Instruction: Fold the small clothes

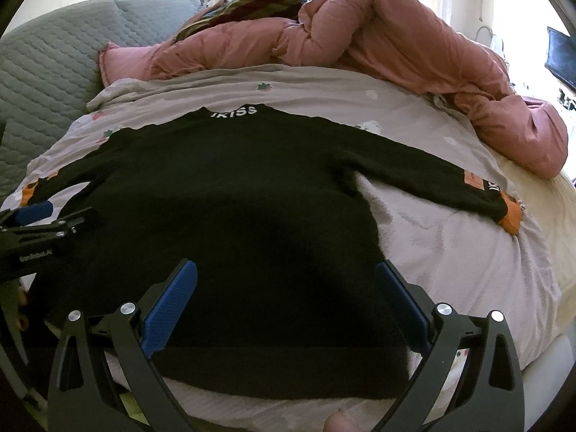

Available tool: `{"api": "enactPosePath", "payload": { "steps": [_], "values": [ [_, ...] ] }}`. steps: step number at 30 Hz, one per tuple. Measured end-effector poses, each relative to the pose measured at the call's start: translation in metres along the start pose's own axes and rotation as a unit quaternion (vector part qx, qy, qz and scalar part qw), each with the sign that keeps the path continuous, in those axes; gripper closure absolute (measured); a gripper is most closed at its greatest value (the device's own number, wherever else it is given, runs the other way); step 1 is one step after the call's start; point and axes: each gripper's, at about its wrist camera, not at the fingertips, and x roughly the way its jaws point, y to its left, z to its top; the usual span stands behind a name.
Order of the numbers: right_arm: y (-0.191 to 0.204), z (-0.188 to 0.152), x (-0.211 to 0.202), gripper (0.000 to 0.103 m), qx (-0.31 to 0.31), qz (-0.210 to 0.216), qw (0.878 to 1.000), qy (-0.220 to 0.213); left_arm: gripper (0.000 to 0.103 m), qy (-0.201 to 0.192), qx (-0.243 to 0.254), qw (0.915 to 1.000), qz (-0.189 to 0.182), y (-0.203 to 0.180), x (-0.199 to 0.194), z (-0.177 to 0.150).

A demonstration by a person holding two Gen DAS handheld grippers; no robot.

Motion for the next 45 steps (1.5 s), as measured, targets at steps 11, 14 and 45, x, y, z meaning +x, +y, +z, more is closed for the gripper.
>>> {"api": "enactPosePath", "payload": {
  "steps": [11,14,45],
  "values": [
    [-0.04,0.02,0.023,0.004,0.039,-0.022,0.999,0.004,0.008,-0.002,0.007,0.9999,-0.01,-0.009,0.02,0.03],
    [-0.053,0.026,0.029,0.004,0.052,-0.03,0.998,0.003,0.008,0.0,0.003,0.9999,-0.014,-0.01,0.026,0.039],
    [-0.242,0.04,0.088,0.004,0.294,-0.116,0.948,0.037,0.008,0.048,0.012,0.9983,-0.029,-0.041,0.114,0.129]
  ]
}}
